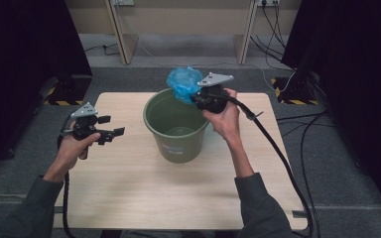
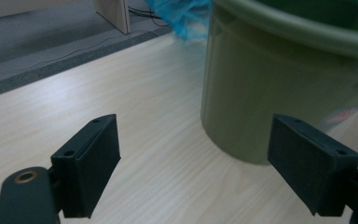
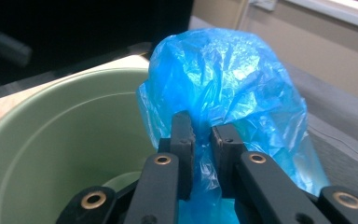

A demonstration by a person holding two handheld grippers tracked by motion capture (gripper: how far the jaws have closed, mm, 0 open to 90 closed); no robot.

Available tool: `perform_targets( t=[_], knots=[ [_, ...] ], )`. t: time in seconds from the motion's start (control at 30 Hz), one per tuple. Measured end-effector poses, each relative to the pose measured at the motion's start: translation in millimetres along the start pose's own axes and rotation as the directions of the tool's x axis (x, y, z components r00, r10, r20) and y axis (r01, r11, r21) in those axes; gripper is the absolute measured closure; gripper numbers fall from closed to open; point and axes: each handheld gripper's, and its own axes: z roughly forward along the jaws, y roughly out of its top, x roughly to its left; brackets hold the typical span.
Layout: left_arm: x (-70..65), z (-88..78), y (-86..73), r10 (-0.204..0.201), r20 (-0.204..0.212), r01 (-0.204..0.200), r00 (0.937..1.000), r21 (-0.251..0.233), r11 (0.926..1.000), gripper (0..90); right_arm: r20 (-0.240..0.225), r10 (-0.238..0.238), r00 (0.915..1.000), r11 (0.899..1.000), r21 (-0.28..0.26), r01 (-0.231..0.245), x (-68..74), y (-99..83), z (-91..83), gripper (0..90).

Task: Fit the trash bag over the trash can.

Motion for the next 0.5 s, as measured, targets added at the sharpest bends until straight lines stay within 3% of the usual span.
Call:
perform_targets(
  t=[0.03,0.13,0.17,0.3,0.5],
  knots=[
    [-0.6,2.7,10.1,0.003,0.007,-0.003,1.0000,0.000,1.0000,17.6,-0.032,-0.013,0.9994,1.000,0.011,0.013,8.0,-0.6,6.9,82.0],
    [-1.9,5.6,19.8,0.009,0.011,-0.009,0.9999,-0.003,1.0000,17.9,-0.048,-0.028,0.9984,0.999,0.029,0.030,14.2,-2.1,12.1,82.0],
    [-3.6,8.5,29.6,0.009,0.018,-0.009,0.9998,-0.008,0.9999,17.9,-0.067,-0.035,0.9972,0.998,0.043,0.038,19.0,-4.1,15.6,81.9],
    [-8.8,14.0,45.7,0.011,0.032,-0.011,0.9994,-0.021,0.9997,18.2,-0.091,-0.045,0.9948,0.997,0.063,0.051,25.5,-6.8,19.6,81.7],
    [-22.7,29.5,73.0,0.049,0.062,-0.049,0.9969,-0.001,0.9988,17.9,-0.124,-0.036,0.9916,0.994,0.097,0.048,30.5,-10.4,25.6,80.4]
  ],
)
